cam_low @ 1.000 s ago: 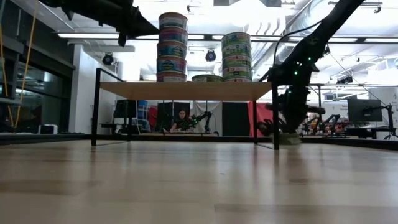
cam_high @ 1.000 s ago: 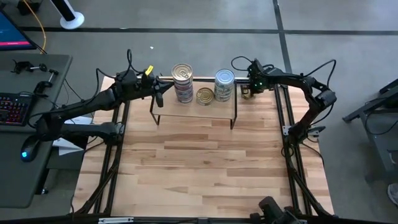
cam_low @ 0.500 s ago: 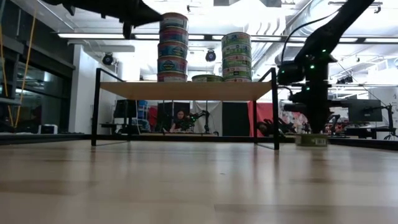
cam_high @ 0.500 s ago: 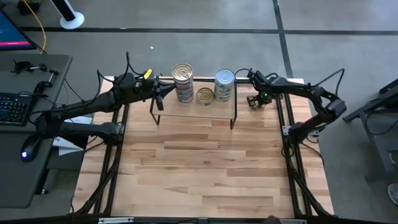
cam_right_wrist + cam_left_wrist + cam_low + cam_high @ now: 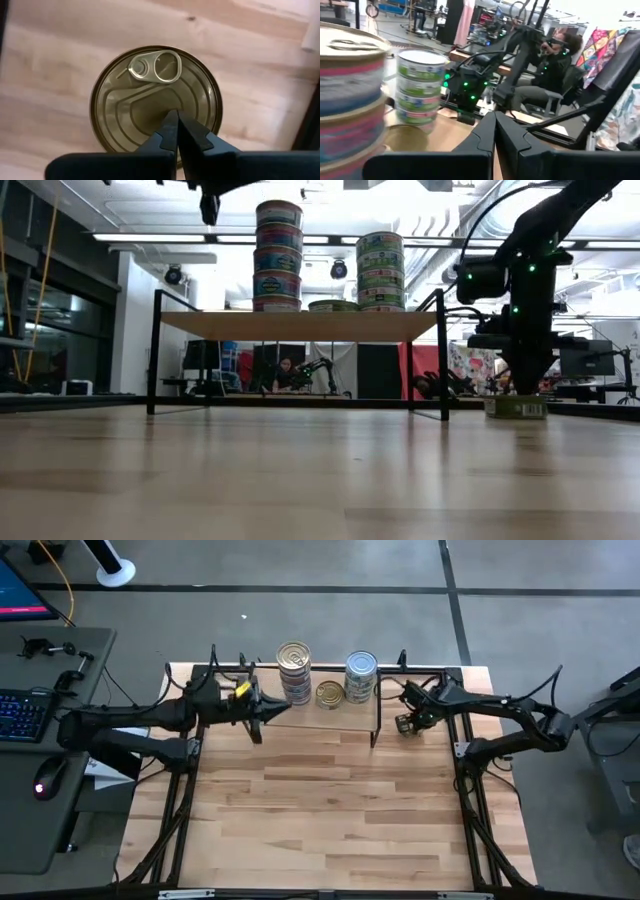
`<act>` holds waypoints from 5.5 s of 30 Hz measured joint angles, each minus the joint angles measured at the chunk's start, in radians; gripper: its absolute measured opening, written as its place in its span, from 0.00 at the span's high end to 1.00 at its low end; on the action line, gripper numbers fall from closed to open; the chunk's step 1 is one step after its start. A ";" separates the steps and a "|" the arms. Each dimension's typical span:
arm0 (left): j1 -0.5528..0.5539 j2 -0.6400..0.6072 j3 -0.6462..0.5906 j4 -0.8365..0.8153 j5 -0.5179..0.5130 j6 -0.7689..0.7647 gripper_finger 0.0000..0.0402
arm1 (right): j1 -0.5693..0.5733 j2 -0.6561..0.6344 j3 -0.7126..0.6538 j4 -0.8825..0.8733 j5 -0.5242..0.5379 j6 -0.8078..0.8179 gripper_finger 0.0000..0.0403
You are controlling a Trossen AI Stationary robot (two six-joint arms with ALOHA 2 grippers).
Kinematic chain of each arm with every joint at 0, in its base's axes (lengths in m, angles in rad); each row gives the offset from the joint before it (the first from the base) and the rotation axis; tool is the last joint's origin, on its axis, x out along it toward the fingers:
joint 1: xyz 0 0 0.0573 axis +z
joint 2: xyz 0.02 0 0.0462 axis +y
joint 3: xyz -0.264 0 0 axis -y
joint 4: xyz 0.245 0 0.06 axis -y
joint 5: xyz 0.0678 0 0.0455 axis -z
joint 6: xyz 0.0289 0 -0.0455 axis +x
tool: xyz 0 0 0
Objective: Stack canned seafood by type on shelf
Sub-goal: Stack the green tuna can on top of the other green tuna can on the shelf
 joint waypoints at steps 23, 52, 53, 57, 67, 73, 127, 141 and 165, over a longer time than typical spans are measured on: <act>-0.380 0.296 0.192 -0.081 -0.228 -0.025 1.00 | 0.588 0.000 0.002 0.029 0.014 0.340 1.00; -0.626 0.210 0.210 -0.306 -0.284 0.147 1.00 | 1.051 0.226 0.200 -0.010 -0.064 0.809 1.00; -0.626 0.210 0.210 -0.321 -0.297 0.149 1.00 | 1.061 0.225 0.200 -0.026 -0.074 0.805 1.00; -0.626 0.224 0.210 -0.331 -0.338 0.130 1.00 | 1.118 0.226 0.199 -0.013 -0.074 0.781 1.00; -0.687 0.491 0.209 -0.073 -0.335 -0.001 1.00 | 1.255 0.248 0.194 0.273 0.007 0.650 1.00; -0.743 0.697 0.209 0.191 -0.347 -0.133 1.00 | 1.256 0.352 0.198 0.552 0.029 0.470 1.00; -0.708 1.109 0.335 0.167 -0.377 0.149 1.00 | 1.334 0.549 0.390 0.480 0.169 0.082 1.00; -0.701 1.112 0.332 0.040 -0.370 0.123 1.00 | 1.321 0.558 0.461 0.525 0.257 0.021 1.00; -0.840 0.748 0.014 -0.245 -0.592 -0.587 1.00 | 1.181 0.518 0.971 -0.133 0.054 -0.618 1.00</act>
